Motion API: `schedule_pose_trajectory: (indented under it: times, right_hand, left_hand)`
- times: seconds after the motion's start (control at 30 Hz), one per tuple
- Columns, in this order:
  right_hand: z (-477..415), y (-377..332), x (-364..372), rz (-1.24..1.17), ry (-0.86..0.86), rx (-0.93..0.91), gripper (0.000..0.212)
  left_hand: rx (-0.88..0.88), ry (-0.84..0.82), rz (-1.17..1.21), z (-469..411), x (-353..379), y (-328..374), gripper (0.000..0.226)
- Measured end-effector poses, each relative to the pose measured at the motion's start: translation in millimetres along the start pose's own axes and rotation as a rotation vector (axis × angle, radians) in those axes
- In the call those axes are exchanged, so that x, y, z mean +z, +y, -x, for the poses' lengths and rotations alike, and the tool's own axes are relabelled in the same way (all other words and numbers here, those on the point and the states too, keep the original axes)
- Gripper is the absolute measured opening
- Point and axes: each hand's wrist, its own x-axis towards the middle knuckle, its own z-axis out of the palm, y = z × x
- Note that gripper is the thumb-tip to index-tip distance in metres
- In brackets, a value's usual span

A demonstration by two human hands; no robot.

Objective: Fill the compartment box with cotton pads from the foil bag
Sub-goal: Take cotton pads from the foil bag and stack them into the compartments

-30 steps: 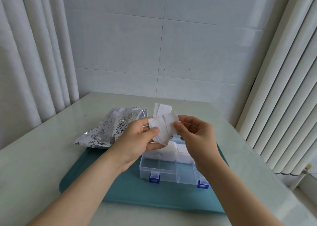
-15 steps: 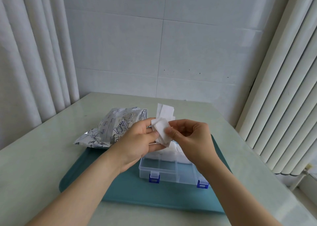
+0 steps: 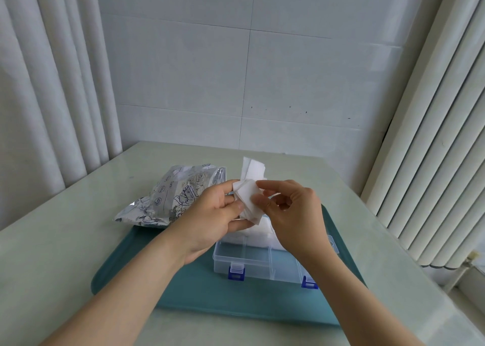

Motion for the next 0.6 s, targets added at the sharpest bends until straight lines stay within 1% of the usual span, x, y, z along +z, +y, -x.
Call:
schedule_pose_trajectory:
  times: [0.07, 0.2, 0.4, 0.53, 0.6]
  right_hand:
    - [0, 0, 0, 0.052, -0.022, -0.005, 0.019]
    - [0, -2, -1, 0.07, -0.063, 0.013, 0.008]
    - [1, -4, -2, -0.051, -0.078, 0.042, 0.01]
    - [0, -6, -8, -0.216, -0.21, 0.111, 0.018]
    - [0, -9, -11, -0.275, -0.249, 0.162, 0.022]
  left_hand:
    - [-0.002, -0.002, -0.011, 0, 0, 0, 0.036]
    - [-0.013, 0.019, -0.021, 1, -1, -1, 0.034]
    - [0.002, 0.047, -0.006, 1, -2, -1, 0.031]
    - [0.013, 0.062, -0.029, 1, -3, -2, 0.033]
    - [0.009, 0.074, -0.03, 0, -4, -2, 0.033]
